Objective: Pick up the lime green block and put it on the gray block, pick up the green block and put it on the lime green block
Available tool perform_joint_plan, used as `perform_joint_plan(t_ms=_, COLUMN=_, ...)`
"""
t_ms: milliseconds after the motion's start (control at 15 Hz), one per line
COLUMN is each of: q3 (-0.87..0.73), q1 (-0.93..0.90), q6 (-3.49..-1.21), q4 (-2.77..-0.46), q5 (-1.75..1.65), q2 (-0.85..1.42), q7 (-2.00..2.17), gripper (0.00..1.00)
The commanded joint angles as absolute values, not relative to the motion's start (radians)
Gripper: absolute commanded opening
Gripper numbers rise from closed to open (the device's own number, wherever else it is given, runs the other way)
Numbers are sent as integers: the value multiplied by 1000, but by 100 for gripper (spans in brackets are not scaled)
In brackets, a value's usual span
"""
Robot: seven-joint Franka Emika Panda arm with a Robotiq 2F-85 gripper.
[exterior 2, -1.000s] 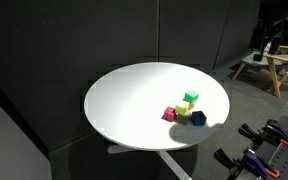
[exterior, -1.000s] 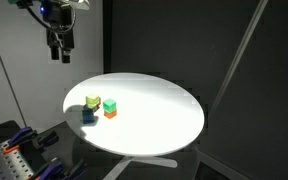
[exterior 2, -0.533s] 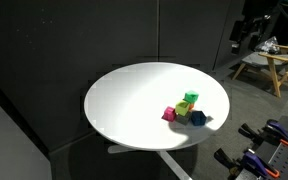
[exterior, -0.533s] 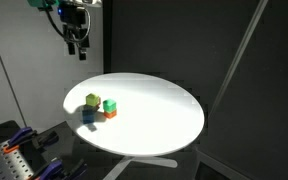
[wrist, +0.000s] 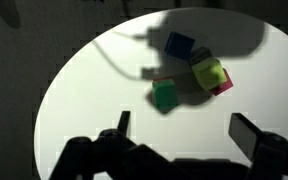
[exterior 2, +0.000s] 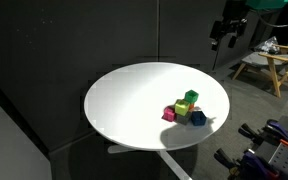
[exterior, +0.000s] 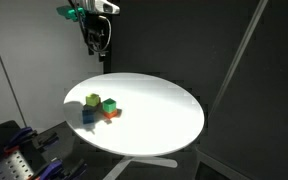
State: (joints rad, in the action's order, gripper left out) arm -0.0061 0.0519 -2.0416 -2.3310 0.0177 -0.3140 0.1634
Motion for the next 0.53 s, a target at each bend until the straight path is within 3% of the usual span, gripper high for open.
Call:
perform_joint_plan(t_ms=0, q3=-20, q1=49, q6=-2067, q4=-2266, q5=32, q2=-222, q7=133, gripper=100)
perform_joint_plan(t_ms=467, q3=-33, q1=51, q6=-2089, q4=-2227, q5=10, q2=-91, q7=33, gripper=100)
